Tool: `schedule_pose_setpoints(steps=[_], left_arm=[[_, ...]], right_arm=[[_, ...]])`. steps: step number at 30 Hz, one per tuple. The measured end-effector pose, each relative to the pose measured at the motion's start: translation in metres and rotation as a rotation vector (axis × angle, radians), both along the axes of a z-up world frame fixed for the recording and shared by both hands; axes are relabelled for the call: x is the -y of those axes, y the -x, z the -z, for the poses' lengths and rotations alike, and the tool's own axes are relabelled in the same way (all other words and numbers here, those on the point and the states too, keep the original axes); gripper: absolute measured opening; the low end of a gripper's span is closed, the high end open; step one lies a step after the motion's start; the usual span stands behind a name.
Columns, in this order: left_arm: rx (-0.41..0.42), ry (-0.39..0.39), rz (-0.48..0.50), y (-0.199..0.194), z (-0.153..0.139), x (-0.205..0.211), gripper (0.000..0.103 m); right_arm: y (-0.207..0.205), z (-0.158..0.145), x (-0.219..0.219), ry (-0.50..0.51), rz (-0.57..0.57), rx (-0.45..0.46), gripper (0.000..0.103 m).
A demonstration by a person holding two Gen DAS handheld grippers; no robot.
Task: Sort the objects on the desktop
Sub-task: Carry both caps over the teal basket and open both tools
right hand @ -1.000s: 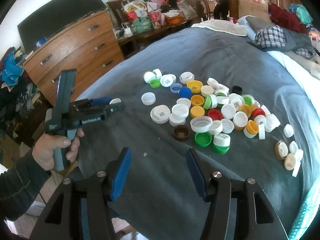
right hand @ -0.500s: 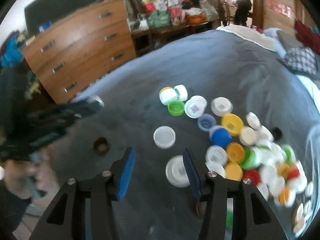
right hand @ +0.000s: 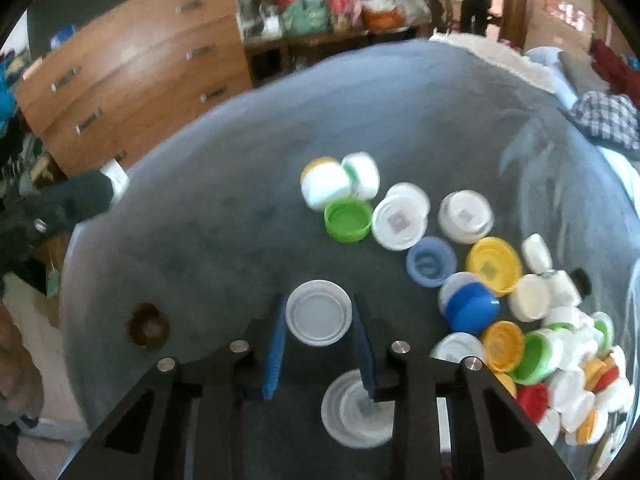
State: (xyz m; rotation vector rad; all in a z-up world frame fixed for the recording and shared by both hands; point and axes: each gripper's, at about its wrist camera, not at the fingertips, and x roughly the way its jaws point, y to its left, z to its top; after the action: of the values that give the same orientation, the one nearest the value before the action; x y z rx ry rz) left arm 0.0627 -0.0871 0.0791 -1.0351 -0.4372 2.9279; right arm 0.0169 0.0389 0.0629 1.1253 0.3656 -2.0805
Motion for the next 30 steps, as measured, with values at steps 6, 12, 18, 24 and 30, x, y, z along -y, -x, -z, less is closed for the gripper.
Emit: schedule_pose_setpoints(steps=[6, 12, 18, 24, 30], left_arm=[[-0.009, 0.006, 0.025, -0.005, -0.018, -0.026, 0.025], [-0.047, 0.031, 0.118, -0.011, -0.047, -0.078, 0.025], [-0.061, 0.047, 0.27, -0.005, -0.069, -0.158, 0.025], [-0.066, 0.067, 0.46, 0.004, -0.09, -0.256, 0.025], [-0.034, 0.083, 0.63, 0.015, -0.109, -0.35, 0.025]], right_arm=[[-0.033, -0.072, -0.05, 0.103, 0.055, -0.102, 0.033], [-0.064, -0.133, -0.132, 0.151, 0.171, -0.194, 0.034], [-0.094, -0.171, -0.236, 0.153, 0.337, -0.262, 0.034], [-0.115, -0.182, -0.338, 0.147, 0.522, -0.278, 0.034], [-0.129, -0.187, -0.41, 0.164, 0.654, -0.278, 0.034]])
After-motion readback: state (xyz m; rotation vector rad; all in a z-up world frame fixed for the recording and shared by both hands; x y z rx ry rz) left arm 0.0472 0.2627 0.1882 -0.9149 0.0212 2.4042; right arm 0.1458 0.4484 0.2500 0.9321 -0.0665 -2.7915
